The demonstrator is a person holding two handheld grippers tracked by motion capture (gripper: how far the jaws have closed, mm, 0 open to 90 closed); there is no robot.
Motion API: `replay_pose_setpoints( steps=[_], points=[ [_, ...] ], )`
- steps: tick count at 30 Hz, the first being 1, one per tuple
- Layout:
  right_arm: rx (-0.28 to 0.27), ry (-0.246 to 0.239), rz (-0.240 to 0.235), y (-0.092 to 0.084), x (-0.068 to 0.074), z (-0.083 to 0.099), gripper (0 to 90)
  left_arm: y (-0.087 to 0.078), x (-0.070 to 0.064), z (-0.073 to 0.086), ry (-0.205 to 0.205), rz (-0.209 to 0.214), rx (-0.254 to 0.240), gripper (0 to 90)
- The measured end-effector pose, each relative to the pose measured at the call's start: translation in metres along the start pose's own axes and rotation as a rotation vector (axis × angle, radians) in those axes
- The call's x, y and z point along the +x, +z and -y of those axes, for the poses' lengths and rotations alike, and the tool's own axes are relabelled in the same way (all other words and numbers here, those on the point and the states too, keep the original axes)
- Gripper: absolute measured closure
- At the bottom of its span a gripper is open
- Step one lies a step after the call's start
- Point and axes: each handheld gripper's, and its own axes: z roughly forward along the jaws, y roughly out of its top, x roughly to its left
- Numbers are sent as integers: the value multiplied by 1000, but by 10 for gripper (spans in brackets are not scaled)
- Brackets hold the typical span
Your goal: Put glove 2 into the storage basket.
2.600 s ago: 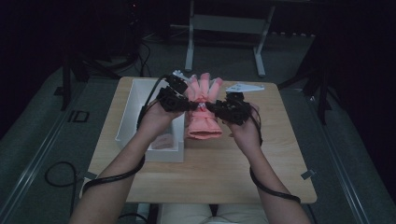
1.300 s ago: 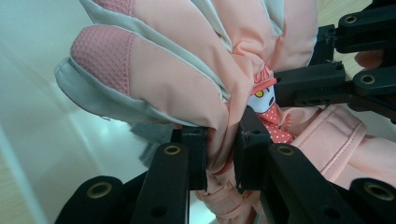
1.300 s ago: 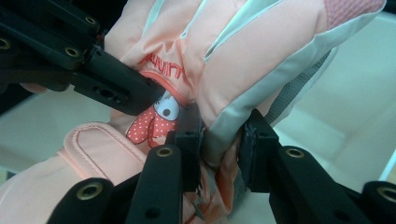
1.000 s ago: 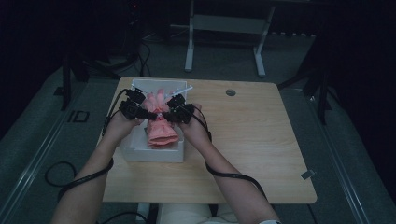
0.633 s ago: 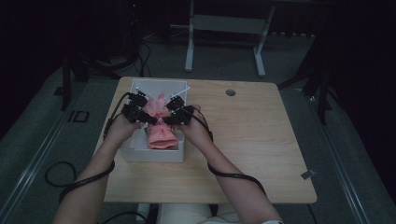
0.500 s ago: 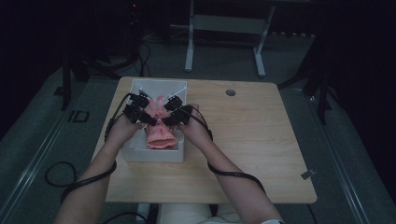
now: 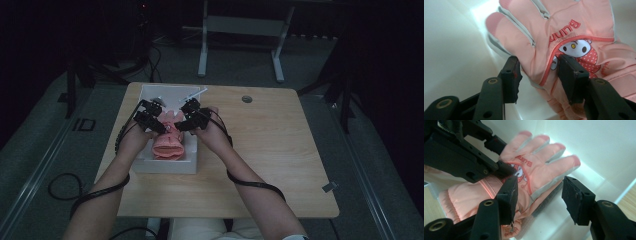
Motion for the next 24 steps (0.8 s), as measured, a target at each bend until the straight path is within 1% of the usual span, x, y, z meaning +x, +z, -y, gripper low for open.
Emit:
replay_pose_setpoints(
  steps=[2,5,8,9,14,19,21,24],
  points=[
    [-9,4,-6,-4,0,0,461,-2,1,-1,5,-28,0,506],
    [-18,-4,-8,-8,1,-1,449,-4,2,-1,8,-47,1,496],
    [-24,-6,-14,-10,1,0,440,-3,3,0,21,-80,19,497],
    [-25,-5,-14,-10,1,0,440,-3,3,1,21,-84,21,497],
    [-29,-4,-19,-11,0,2,434,-5,7,2,11,-77,10,496],
    [-38,-11,-17,-15,-1,3,430,-16,12,3,-11,-75,-36,496],
    [-56,-2,-21,-17,-1,3,430,-20,11,4,-4,-86,-51,492],
    [-73,-10,-28,-21,-1,3,425,-28,8,5,4,-86,-83,492]
  ],
)
